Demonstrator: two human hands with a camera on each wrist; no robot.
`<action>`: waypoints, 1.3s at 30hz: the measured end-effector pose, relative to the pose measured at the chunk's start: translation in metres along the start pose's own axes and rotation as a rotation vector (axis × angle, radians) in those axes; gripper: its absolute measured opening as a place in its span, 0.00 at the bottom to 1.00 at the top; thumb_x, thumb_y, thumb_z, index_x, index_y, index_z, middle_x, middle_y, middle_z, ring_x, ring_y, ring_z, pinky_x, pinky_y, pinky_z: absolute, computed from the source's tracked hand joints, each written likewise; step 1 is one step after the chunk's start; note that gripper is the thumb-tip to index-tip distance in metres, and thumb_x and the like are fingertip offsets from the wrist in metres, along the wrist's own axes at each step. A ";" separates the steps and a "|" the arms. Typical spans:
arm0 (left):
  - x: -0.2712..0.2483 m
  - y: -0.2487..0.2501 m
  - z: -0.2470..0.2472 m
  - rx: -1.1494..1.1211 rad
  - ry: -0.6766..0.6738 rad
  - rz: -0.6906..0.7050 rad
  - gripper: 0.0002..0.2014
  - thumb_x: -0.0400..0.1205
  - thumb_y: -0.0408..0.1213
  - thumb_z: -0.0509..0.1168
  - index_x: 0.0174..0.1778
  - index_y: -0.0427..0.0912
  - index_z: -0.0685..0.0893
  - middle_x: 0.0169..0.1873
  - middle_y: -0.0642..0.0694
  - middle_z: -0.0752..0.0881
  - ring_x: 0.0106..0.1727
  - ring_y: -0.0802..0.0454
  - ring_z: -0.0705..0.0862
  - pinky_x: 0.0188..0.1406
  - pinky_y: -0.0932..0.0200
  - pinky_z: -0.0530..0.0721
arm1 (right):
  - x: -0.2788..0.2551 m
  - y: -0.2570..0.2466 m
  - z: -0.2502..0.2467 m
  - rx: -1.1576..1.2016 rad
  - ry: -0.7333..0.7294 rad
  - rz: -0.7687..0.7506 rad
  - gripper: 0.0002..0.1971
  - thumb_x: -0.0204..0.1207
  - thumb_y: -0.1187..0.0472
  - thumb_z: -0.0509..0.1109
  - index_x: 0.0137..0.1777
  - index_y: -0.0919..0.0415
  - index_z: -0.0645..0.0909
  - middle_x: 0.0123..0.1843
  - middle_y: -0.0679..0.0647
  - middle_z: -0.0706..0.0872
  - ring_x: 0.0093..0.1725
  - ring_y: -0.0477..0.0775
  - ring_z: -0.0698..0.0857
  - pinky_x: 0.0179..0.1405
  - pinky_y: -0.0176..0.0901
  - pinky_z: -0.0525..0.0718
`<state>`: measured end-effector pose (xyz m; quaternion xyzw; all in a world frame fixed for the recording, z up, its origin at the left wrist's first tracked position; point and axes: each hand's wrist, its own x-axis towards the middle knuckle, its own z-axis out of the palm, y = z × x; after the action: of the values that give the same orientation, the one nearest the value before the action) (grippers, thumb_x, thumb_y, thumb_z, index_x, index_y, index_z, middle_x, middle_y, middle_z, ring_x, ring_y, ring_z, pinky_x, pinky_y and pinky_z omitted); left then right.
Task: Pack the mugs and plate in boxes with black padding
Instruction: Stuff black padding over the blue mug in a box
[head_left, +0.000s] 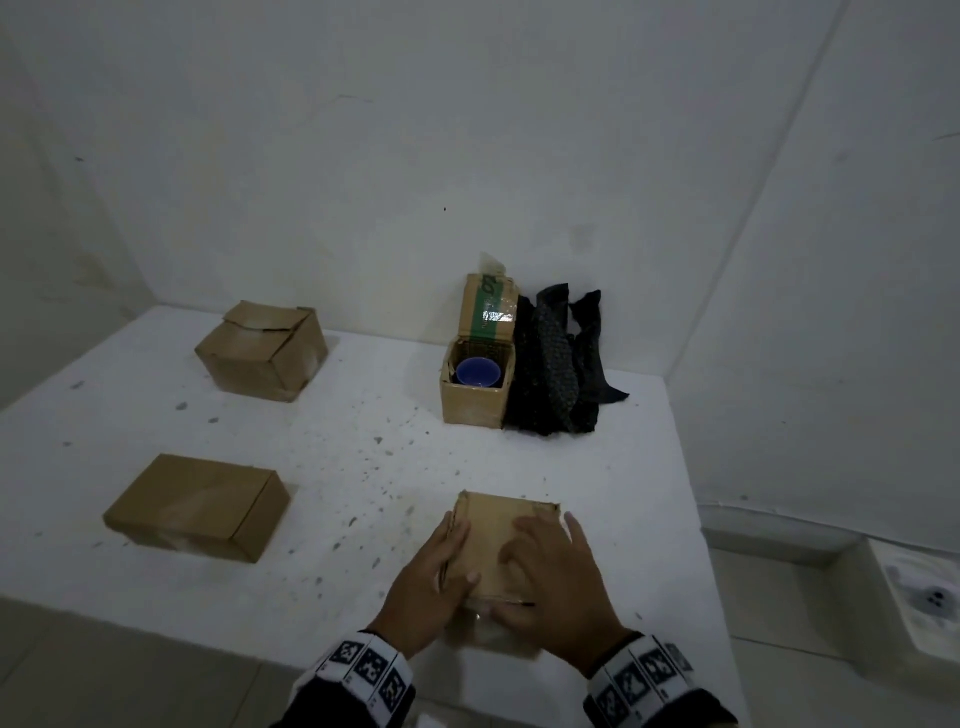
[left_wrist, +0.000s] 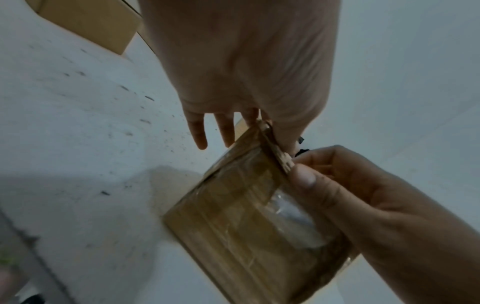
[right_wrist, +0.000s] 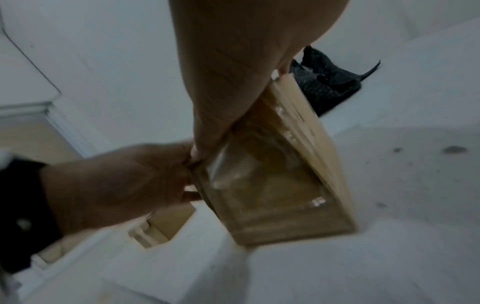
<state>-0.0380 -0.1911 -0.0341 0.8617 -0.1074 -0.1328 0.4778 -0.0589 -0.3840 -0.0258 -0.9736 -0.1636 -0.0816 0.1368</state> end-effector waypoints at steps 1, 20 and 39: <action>0.000 0.000 0.002 0.009 0.003 -0.001 0.29 0.82 0.44 0.64 0.78 0.56 0.62 0.81 0.58 0.55 0.78 0.63 0.57 0.79 0.58 0.62 | 0.001 -0.002 0.006 -0.014 -0.017 -0.022 0.23 0.63 0.30 0.63 0.46 0.47 0.79 0.56 0.51 0.86 0.61 0.59 0.84 0.68 0.60 0.63; -0.004 -0.010 0.001 0.040 -0.123 0.057 0.31 0.86 0.48 0.53 0.80 0.58 0.41 0.82 0.57 0.43 0.81 0.58 0.55 0.75 0.64 0.60 | -0.009 -0.026 0.008 0.080 -0.163 0.154 0.39 0.64 0.21 0.58 0.62 0.52 0.76 0.63 0.49 0.83 0.69 0.54 0.77 0.74 0.59 0.65; 0.044 0.012 -0.030 0.345 -0.259 -0.059 0.59 0.62 0.56 0.74 0.80 0.58 0.39 0.76 0.49 0.61 0.74 0.46 0.66 0.70 0.41 0.71 | 0.007 -0.018 -0.006 -0.085 -0.426 0.141 0.46 0.61 0.26 0.65 0.76 0.47 0.59 0.79 0.47 0.62 0.82 0.53 0.56 0.77 0.75 0.41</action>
<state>0.0133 -0.1869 -0.0142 0.9092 -0.1638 -0.2359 0.3014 -0.0587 -0.3675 -0.0143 -0.9827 -0.1168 0.1288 0.0634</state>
